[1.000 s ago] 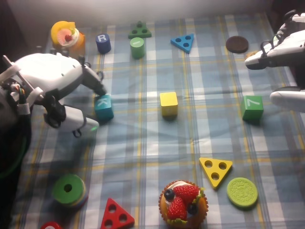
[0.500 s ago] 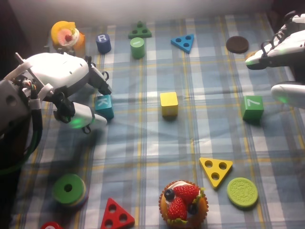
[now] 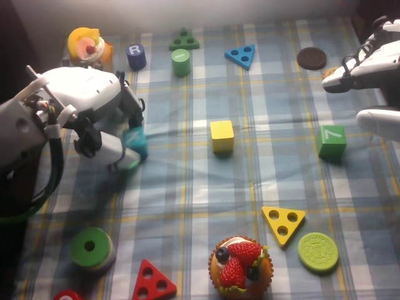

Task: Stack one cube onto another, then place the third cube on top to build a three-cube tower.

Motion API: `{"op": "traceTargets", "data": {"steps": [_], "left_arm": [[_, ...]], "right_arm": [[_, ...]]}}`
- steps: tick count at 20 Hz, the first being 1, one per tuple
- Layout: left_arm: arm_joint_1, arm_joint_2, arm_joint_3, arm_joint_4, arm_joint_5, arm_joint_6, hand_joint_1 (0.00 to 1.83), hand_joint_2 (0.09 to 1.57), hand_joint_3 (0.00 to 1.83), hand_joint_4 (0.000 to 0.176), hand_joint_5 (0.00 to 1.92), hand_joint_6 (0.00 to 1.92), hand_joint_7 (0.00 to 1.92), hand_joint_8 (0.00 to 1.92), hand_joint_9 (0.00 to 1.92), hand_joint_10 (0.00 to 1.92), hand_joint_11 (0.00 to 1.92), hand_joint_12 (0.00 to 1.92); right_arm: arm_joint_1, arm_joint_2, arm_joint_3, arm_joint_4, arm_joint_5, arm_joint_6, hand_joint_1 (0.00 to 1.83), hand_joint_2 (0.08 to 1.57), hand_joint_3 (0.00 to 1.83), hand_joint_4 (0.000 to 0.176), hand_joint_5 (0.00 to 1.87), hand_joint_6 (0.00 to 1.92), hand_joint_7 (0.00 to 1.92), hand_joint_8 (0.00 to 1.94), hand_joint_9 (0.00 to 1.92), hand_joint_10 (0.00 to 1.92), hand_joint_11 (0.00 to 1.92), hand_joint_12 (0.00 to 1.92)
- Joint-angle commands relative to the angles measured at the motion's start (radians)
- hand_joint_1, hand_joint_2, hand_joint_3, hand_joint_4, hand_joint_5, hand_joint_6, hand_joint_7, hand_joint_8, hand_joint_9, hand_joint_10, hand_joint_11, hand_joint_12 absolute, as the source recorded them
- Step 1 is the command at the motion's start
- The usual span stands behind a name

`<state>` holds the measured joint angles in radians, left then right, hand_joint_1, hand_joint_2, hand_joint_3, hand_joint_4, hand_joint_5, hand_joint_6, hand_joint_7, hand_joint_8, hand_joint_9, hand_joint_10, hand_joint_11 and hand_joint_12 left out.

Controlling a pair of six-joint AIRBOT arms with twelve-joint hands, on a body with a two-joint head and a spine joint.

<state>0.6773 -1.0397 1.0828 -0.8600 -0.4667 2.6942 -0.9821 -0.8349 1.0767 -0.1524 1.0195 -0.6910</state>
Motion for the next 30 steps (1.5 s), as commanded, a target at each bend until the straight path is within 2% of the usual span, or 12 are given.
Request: {"op": "traceTargets", "data": {"steps": [1, 5, 7, 10, 13, 16, 20, 22, 27, 29, 30], "left_arm": [[-0.014, -0.007, 0.004, 0.023, -0.086, 0.0, 0.98, 1.14, 0.0, 0.176, 0.91, 1.08, 0.64, 0.01, 0.57, 0.0, 0.16, 0.34], [-0.023, -0.021, 0.009, 0.017, -0.094, 0.0, 0.97, 1.15, 0.0, 0.176, 0.88, 1.12, 0.71, 0.02, 0.6, 0.01, 0.16, 0.34], [-0.024, -0.018, 0.006, 0.017, -0.1, -0.006, 0.99, 1.13, 0.0, 0.176, 0.93, 1.05, 0.74, 0.02, 0.61, 0.01, 0.18, 0.34], [-0.034, -0.004, -0.009, 0.071, -0.119, -0.092, 0.99, 1.13, 0.0, 0.176, 0.94, 1.03, 0.77, 0.01, 0.6, 0.0, 0.19, 0.33], [-0.066, 0.0, -0.037, 0.181, -0.149, -0.189, 1.0, 1.12, 0.0, 0.176, 0.96, 1.0, 0.79, 0.0, 0.62, 0.0, 0.22, 0.25], [-0.092, -0.009, -0.051, 0.273, -0.181, -0.288, 1.06, 1.05, 0.0, 0.176, 1.1, 0.77, 0.83, 0.0, 0.63, 0.0, 0.26, 0.22], [-0.112, -0.039, -0.051, 0.295, -0.196, -0.313, 1.03, 1.09, 0.0, 0.176, 1.02, 0.9, 0.82, 0.0, 0.63, 0.0, 0.24, 0.23], [-0.114, -0.06, -0.041, 0.298, -0.197, -0.321, 1.04, 1.08, 0.0, 0.176, 1.05, 0.86, 0.84, 0.0, 0.69, 0.01, 0.28, 0.29], [-0.113, -0.103, -0.017, 0.299, -0.184, -0.347, 1.05, 1.07, 0.0, 0.176, 1.07, 0.82, 0.82, 0.0, 0.65, 0.0, 0.12, 0.56], [-0.113, -0.118, -0.009, 0.301, -0.178, -0.347, 1.05, 1.07, 0.0, 0.176, 1.08, 0.81, 0.81, 0.0, 0.6, 0.0, 0.01, 0.7], [-0.113, -0.125, -0.005, 0.301, -0.175, -0.349, 1.05, 1.06, 0.0, 0.176, 1.09, 0.79, 0.81, 0.0, 0.63, 0.01, 0.03, 0.71]], "right_arm": [[0.006, 0.003, 0.002, 0.031, 0.119, 0.007, 0.17, 1.42, 0.01, 0.0, 0.66, 0.0, 0.77, 0.01, 0.74, 0.01, 0.27, 1.02], [0.003, 0.003, 0.002, 0.036, 0.12, 0.008, 0.16, 1.45, 0.0, 0.0, 0.68, 0.0, 0.79, 0.0, 0.77, 0.01, 0.28, 1.07], [0.002, 0.003, 0.002, 0.037, 0.12, 0.008, 0.13, 1.46, 0.0, 0.0, 0.68, 0.0, 0.79, 0.0, 0.76, 0.01, 0.27, 1.07], [-0.001, 0.002, 0.002, 0.039, 0.12, 0.008, 0.13, 1.47, 0.0, 0.0, 0.71, 0.0, 0.82, 0.01, 0.81, 0.02, 0.32, 1.12], [-0.002, 0.001, 0.002, 0.04, 0.12, 0.008, 0.14, 1.47, 0.0, 0.0, 0.72, 0.0, 0.83, 0.0, 0.82, 0.01, 0.34, 1.14], [-0.002, -0.004, 0.005, 0.04, 0.12, 0.008, 0.09, 1.47, 0.0, 0.0, 0.73, 0.0, 0.82, 0.0, 0.81, 0.01, 0.36, 1.1], [-0.002, -0.006, 0.005, 0.041, 0.121, 0.008, 0.09, 1.46, 0.0, 0.0, 0.73, 0.0, 0.82, 0.0, 0.82, 0.0, 0.33, 1.18], [-0.002, -0.011, 0.008, 0.041, 0.12, 0.008, 0.11, 1.47, 0.0, 0.0, 0.71, 0.0, 0.82, 0.0, 0.82, 0.0, 0.32, 1.2], [-0.001, -0.02, 0.016, 0.038, 0.12, 0.008, 0.09, 1.48, 0.0, 0.0, 0.73, 0.0, 0.83, 0.0, 0.83, 0.0, 0.36, 1.12], [-0.001, -0.02, 0.015, 0.037, 0.12, 0.008, 0.11, 1.48, 0.0, 0.0, 0.74, 0.0, 0.83, 0.0, 0.83, 0.0, 0.34, 1.15], [-0.001, -0.02, 0.015, 0.036, 0.12, 0.008, 0.1, 1.47, 0.0, 0.0, 0.74, 0.0, 0.85, 0.0, 0.86, 0.01, 0.36, 1.21]]}}
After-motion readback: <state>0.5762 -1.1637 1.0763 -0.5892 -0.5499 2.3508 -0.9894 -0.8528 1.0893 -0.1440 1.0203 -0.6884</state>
